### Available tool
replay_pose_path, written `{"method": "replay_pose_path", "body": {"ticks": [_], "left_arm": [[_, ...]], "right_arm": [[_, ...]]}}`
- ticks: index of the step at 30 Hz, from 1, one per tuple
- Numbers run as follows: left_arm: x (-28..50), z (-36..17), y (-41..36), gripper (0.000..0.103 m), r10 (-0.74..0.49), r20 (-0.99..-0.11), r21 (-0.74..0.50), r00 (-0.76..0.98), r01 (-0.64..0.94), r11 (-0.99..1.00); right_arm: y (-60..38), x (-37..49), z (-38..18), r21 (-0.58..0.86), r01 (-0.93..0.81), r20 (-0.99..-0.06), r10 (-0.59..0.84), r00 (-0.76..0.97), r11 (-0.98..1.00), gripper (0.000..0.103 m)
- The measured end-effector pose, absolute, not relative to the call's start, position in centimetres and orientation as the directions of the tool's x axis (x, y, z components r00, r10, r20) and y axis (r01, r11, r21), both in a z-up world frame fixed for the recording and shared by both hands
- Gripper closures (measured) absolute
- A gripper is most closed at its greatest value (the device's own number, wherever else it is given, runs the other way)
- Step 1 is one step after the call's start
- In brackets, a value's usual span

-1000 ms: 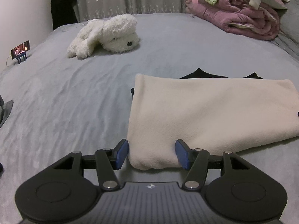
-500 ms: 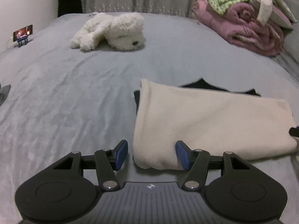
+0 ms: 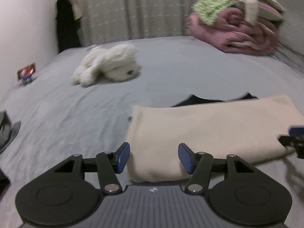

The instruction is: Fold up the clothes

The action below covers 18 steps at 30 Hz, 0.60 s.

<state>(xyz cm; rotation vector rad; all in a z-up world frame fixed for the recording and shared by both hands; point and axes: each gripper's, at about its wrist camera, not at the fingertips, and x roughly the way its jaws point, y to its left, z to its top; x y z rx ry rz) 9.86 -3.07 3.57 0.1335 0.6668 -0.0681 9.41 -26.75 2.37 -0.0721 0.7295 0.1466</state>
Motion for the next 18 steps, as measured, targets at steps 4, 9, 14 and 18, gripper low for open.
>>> {"method": "replay_pose_path", "body": {"ticks": [4,9,14,18], "left_arm": [[10.5,2.2,-3.6,0.045,0.029,-0.645,0.178,0.764,0.113,0.978],[11.0,2.4,-2.9,0.045,0.015,-0.665,0.141,0.747,0.106,0.984],[10.9,2.2,-3.2,0.045,0.018,-0.665,0.147,0.747,0.107,0.983],[10.9,2.2,-3.1,0.045,0.017,-0.665,0.144,0.747,0.106,0.984]], "right_arm": [[-25.9,9.4,1.9,-0.065,-0.173,-0.661,0.088,0.745,0.983,0.056],[-27.8,10.1,1.9,-0.044,-0.132,-0.666,0.069,0.743,0.99,0.048],[-30.6,11.1,1.6,0.054,-0.063,-0.667,0.082,0.741,0.997,0.049],[-31.6,11.5,1.4,0.05,-0.041,-0.662,0.064,0.747,0.998,0.05]]}}
